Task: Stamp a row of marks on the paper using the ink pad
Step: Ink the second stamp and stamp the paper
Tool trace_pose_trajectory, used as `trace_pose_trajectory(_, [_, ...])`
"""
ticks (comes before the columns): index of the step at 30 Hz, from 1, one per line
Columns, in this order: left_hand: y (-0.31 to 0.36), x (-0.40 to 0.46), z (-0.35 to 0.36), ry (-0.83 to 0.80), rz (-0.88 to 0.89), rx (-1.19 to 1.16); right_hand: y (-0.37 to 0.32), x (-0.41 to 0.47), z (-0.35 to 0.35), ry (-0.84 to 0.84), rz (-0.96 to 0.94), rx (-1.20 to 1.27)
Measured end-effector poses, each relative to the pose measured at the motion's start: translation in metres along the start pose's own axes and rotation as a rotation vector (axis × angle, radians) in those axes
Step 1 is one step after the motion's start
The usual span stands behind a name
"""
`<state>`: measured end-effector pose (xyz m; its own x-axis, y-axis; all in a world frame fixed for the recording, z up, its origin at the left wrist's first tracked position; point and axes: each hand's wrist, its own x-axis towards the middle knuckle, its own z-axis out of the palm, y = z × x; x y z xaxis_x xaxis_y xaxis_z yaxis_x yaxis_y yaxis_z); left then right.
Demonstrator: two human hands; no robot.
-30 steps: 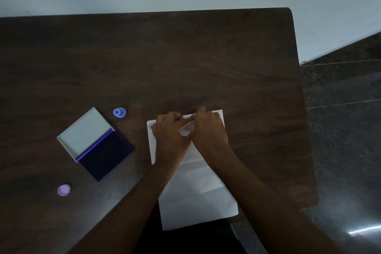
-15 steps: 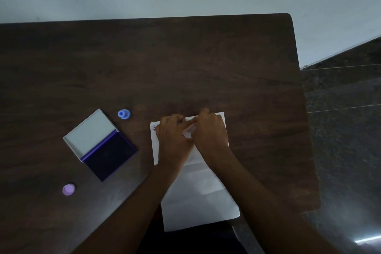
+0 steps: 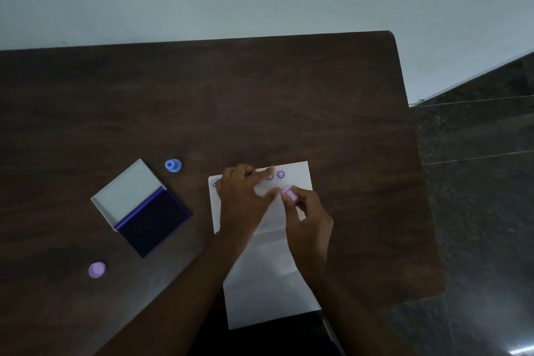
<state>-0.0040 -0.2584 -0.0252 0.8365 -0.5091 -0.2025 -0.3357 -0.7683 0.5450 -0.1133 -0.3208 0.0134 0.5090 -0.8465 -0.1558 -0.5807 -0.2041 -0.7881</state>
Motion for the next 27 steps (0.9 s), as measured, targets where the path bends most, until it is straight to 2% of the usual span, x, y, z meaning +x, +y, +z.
trace_pose_trajectory(9, [0.006, -0.010, -0.010, 0.068, 0.065, -0.033, 0.004, 0.003, 0.000, -0.008, 0.034, 0.065])
trace_pose_trajectory(12, [0.002, -0.013, -0.024, 0.077, 0.072, 0.044, 0.005, 0.001, -0.004, 0.016, -0.004, 0.069])
trace_pose_trajectory(14, [-0.005, -0.019, -0.036, 0.096, 0.011, 0.043, 0.003, -0.002, -0.007, 0.026, -0.026, 0.092])
trace_pose_trajectory(17, [-0.016, -0.035, -0.054, 0.157, -0.146, -0.106, -0.003, -0.008, -0.013, 0.025, -0.050, 0.122])
trace_pose_trajectory(19, [-0.021, -0.050, -0.065, 0.160, -0.174, -0.166, -0.011, -0.012, -0.018, -0.021, -0.076, 0.155])
trace_pose_trajectory(22, [-0.032, -0.079, -0.081, 0.043, -0.192, -0.214, -0.026, -0.017, -0.020, -0.159, 0.036, 0.281])
trace_pose_trajectory(24, [-0.039, -0.095, -0.087, -0.119, -0.262, -0.247, -0.037, -0.019, -0.018, -0.260, 0.153, 0.371])
trace_pose_trajectory(26, [-0.044, -0.105, -0.092, -0.259, -0.367, -0.285, -0.050, -0.023, -0.014, -0.350, 0.149, 0.443])
trace_pose_trajectory(27, [-0.044, -0.106, -0.095, -0.271, -0.413, -0.318, -0.054, -0.025, -0.012, -0.386, 0.144, 0.491])
